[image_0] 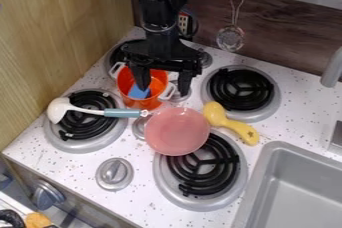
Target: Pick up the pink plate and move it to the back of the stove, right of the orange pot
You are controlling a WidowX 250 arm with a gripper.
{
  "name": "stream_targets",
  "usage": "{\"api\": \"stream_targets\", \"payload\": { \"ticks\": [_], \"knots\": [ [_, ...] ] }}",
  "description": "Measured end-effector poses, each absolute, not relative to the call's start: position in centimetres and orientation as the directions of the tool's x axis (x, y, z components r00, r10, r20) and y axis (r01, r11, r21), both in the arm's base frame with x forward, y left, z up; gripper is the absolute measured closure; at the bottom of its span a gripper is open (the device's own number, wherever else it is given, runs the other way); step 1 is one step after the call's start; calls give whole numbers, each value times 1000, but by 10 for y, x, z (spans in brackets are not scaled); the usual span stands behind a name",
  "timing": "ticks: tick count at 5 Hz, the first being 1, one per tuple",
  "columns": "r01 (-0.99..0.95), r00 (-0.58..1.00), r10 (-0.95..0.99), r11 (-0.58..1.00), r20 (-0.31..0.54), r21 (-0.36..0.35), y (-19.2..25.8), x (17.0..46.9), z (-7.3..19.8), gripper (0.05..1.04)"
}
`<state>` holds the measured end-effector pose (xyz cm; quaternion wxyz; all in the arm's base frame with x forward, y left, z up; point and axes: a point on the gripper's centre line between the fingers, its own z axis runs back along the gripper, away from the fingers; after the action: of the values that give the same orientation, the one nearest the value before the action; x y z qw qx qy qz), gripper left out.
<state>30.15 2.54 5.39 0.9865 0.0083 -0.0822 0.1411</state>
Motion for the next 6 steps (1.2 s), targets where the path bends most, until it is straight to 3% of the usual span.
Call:
{"api": "stream_targets", "payload": {
  "ticks": [2,6],
  "knots": [
    [-353,931,354,935,91,-37,21,283,34,83],
    [-545,815,572,810,90,-215,27,270,-3,83]
  ]
}}
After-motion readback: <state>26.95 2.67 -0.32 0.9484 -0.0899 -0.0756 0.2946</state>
